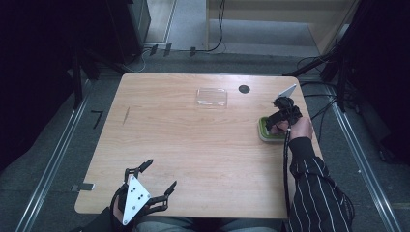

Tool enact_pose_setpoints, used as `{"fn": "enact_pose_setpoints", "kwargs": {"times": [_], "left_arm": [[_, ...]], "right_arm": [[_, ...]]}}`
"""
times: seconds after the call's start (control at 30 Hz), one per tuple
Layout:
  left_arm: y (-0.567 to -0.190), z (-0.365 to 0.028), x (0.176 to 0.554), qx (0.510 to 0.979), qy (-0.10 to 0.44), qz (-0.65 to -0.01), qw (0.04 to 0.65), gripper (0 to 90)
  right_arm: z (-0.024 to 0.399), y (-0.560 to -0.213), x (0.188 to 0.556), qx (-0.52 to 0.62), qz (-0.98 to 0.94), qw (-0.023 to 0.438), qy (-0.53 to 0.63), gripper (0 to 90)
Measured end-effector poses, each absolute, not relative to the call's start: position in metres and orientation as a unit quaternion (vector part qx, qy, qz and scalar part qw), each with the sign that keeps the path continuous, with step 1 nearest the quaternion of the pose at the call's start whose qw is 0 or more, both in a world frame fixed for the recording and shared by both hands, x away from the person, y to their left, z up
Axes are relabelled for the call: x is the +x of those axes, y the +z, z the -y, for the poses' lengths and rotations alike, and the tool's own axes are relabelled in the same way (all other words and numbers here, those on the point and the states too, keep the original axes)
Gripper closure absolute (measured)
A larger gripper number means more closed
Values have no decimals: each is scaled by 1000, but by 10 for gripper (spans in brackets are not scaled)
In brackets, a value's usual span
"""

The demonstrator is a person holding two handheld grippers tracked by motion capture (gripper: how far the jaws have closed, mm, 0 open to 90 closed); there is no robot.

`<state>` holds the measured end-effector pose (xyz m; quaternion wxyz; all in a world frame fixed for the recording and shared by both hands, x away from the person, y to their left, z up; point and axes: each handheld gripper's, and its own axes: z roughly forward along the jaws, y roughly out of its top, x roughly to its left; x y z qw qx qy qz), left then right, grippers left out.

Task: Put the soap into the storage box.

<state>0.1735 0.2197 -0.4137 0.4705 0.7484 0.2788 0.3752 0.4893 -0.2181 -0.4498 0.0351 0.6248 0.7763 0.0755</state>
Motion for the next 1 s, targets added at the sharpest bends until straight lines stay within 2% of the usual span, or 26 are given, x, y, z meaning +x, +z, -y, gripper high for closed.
{"fn": "enact_pose_setpoints", "kwargs": {"times": [1.0], "left_arm": [[-414,-220,174,749,376,-278,470,136]], "right_arm": [[217,-453,490,624,-776,33,80,139]]}}
